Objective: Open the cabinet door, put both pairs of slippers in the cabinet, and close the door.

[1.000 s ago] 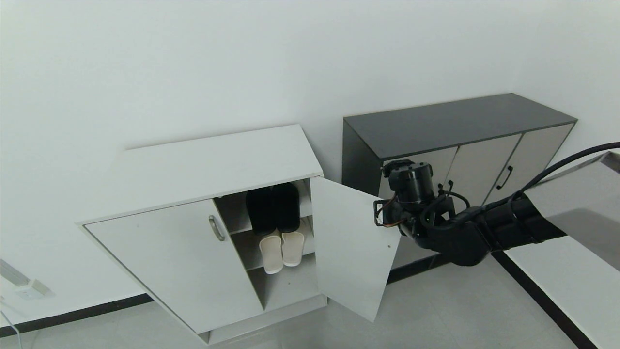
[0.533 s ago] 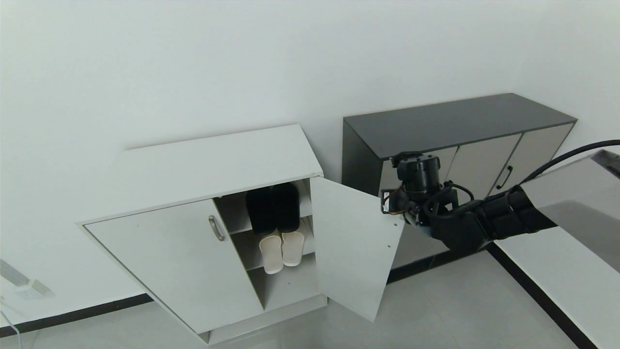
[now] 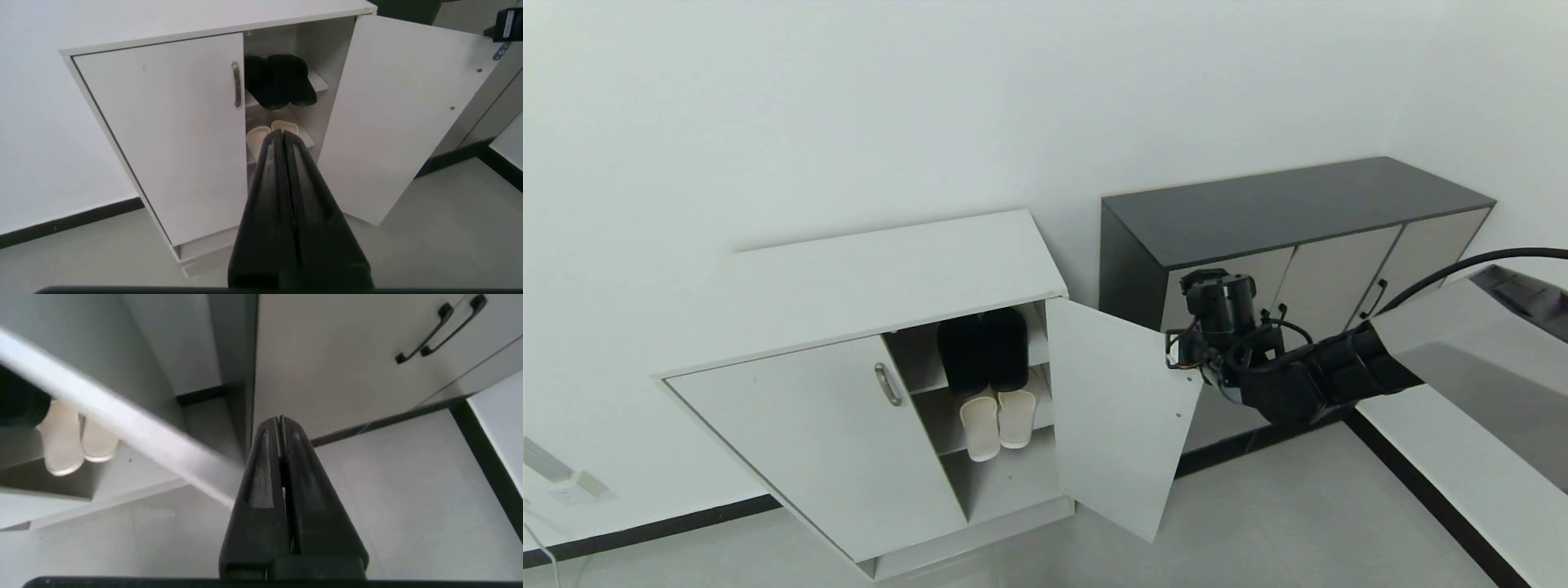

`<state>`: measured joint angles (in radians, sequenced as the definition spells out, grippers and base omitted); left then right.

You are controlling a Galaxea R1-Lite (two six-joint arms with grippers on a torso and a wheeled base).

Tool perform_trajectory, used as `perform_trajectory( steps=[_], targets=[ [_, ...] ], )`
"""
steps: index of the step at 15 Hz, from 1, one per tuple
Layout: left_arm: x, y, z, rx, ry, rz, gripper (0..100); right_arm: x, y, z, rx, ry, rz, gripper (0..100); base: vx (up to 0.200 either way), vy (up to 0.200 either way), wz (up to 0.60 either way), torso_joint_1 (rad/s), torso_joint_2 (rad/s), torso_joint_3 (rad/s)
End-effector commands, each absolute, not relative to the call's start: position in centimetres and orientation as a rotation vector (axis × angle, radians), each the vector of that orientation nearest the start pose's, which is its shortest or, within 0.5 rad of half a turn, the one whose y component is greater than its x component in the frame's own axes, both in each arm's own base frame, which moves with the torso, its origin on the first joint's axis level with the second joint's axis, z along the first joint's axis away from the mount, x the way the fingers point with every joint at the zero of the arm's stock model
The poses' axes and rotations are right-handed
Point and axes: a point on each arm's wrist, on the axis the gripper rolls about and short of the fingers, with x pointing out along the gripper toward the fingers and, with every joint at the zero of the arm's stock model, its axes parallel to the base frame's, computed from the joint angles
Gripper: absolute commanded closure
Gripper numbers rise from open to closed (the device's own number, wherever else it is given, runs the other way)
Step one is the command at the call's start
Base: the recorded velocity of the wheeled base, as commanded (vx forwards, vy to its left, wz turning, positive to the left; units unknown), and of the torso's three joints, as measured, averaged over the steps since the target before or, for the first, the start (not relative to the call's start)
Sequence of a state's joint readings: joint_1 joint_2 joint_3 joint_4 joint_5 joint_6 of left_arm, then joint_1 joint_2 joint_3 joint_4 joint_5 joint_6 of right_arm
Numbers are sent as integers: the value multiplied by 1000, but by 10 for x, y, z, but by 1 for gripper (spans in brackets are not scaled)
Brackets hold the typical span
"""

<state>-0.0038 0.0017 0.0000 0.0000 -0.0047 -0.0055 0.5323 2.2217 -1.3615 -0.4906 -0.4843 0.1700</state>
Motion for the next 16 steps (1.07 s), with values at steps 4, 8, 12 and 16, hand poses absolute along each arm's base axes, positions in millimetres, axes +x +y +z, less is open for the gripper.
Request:
perform_trajectory(
  steps=[4, 8, 12, 16],
  targets=[
    [-23, 0, 76, -6, 2, -9, 100, 330, 254, 134, -42, 333, 160, 100, 0, 0, 0, 0, 0, 0],
    [-23, 0, 76, -6, 2, -9, 100, 283, 278, 148, -47, 318, 283, 100, 0, 0, 0, 0, 0, 0],
    [-23, 0, 76, -6, 2, -8, 100, 265, 270, 156, -69, 292, 319, 100, 0, 0, 0, 0, 0, 0],
    [-23, 0, 76, -6, 2, -8, 100, 264, 266, 153, -86, 288, 316, 100, 0, 0, 0, 0, 0, 0]
  ],
)
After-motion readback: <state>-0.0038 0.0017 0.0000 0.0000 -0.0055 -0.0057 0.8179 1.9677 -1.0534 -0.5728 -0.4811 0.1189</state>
